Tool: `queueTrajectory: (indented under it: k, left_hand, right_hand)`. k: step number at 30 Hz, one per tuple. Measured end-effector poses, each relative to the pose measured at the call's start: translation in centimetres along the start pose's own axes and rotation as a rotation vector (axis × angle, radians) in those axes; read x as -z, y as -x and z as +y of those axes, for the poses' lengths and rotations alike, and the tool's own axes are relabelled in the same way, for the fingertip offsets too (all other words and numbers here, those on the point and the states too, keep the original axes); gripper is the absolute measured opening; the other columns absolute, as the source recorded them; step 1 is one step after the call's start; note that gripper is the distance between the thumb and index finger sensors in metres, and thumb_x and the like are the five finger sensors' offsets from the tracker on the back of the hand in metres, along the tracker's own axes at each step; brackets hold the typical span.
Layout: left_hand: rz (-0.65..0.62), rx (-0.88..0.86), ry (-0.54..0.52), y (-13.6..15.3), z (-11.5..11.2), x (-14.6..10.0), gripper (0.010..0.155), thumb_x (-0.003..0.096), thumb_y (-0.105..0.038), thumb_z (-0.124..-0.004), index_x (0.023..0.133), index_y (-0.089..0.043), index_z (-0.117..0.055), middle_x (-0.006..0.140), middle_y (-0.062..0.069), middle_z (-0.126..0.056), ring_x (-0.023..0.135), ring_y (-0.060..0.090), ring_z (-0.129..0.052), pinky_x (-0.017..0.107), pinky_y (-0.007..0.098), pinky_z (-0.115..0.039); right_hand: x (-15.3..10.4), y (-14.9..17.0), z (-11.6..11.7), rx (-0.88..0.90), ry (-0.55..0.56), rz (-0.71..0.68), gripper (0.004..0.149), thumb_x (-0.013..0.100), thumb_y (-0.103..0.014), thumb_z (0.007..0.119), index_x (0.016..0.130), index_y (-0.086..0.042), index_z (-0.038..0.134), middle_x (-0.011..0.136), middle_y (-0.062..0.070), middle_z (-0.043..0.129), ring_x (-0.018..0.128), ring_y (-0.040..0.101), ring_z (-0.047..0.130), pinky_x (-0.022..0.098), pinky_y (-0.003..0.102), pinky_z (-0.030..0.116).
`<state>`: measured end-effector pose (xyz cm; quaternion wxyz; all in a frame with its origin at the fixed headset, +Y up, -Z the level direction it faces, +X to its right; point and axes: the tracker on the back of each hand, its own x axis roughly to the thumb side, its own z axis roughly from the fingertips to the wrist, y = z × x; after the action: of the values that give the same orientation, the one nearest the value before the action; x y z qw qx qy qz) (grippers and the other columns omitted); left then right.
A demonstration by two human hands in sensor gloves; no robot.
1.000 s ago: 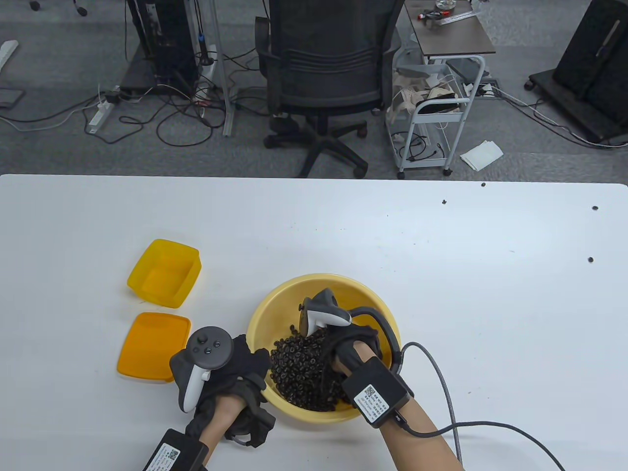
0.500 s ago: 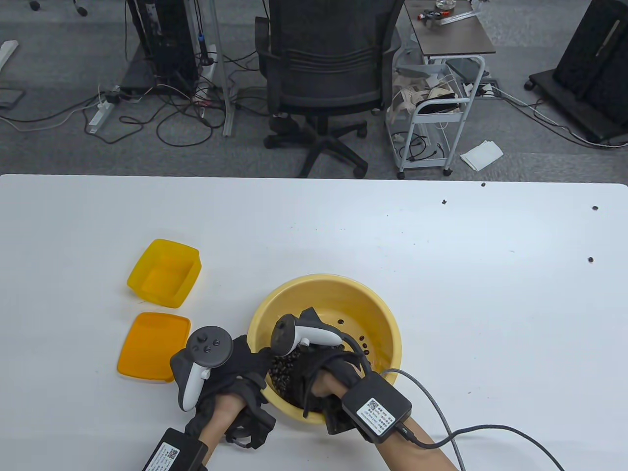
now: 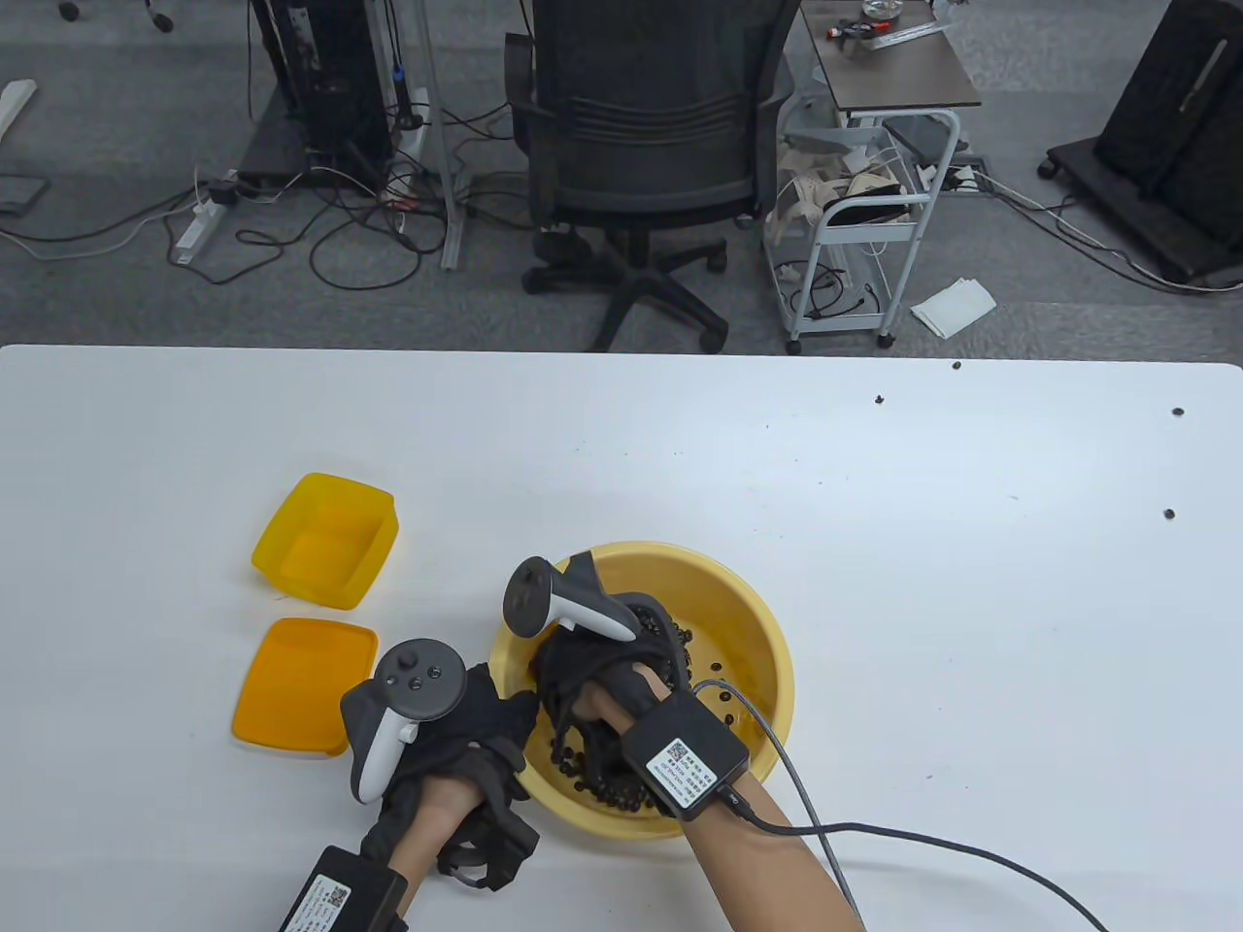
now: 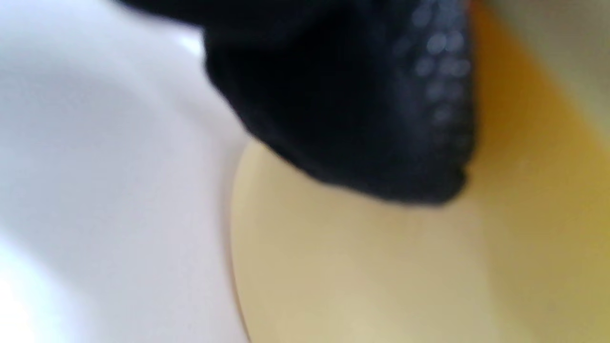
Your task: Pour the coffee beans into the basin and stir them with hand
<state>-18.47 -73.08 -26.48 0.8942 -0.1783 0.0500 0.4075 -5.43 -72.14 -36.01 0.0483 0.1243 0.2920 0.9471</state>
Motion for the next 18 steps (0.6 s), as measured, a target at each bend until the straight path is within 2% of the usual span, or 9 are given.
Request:
queueTrajectory:
  k: [3, 9, 12, 18]
  left_hand:
    - [-0.001, -0.001, -0.002, 0.0, 0.0, 0.0, 0.066, 0.0486, -0.042, -0.076, 0.090, 0.003, -0.051, 0.047, 0.015, -0.097, 0.004, 0.000, -0.111, -0.012, 0.012, -0.097]
    - [-0.005, -0.010, -0.012, 0.0, -0.1, 0.0, 0.066, 0.0486, -0.042, -0.076, 0.091, 0.003, -0.052, 0.046, 0.015, -0.097, 0.004, 0.000, -0.111, -0.012, 0.012, -0.096]
    - [-0.008, -0.014, -0.018, 0.1, -0.1, 0.0, 0.065, 0.0486, -0.042, -0.075, 0.090, 0.002, -0.052, 0.046, 0.015, -0.097, 0.004, 0.000, -0.111, -0.013, 0.012, -0.097]
    - [-0.009, -0.032, -0.046, 0.2, -0.2, 0.0, 0.064, 0.0485, -0.042, -0.074, 0.090, 0.003, -0.053, 0.044, 0.017, -0.098, 0.002, 0.001, -0.111, -0.014, 0.012, -0.097]
  right_hand:
    - [0.7, 0.4, -0.6, -0.030, 0.022, 0.049, 0.046, 0.042, -0.035, 0.076, 0.085, -0.020, 0.075, 0.091, 0.007, 0.077, 0.082, 0.031, 0.082, 0.063, 0.044, 0.071]
    - [1.6, 1.9, -1.3, -0.202, 0.078, 0.197, 0.045, 0.042, -0.036, 0.075, 0.085, -0.020, 0.076, 0.089, 0.007, 0.078, 0.081, 0.033, 0.084, 0.063, 0.045, 0.072]
    - [1.8, 3.1, -1.3, -0.263, 0.062, 0.283, 0.046, 0.042, -0.036, 0.075, 0.085, -0.017, 0.076, 0.087, 0.010, 0.080, 0.078, 0.034, 0.087, 0.061, 0.046, 0.074]
    - [1.4, 5.2, -1.1, -0.291, -0.022, 0.354, 0.047, 0.042, -0.036, 0.075, 0.084, -0.014, 0.078, 0.085, 0.013, 0.082, 0.074, 0.035, 0.090, 0.057, 0.046, 0.077]
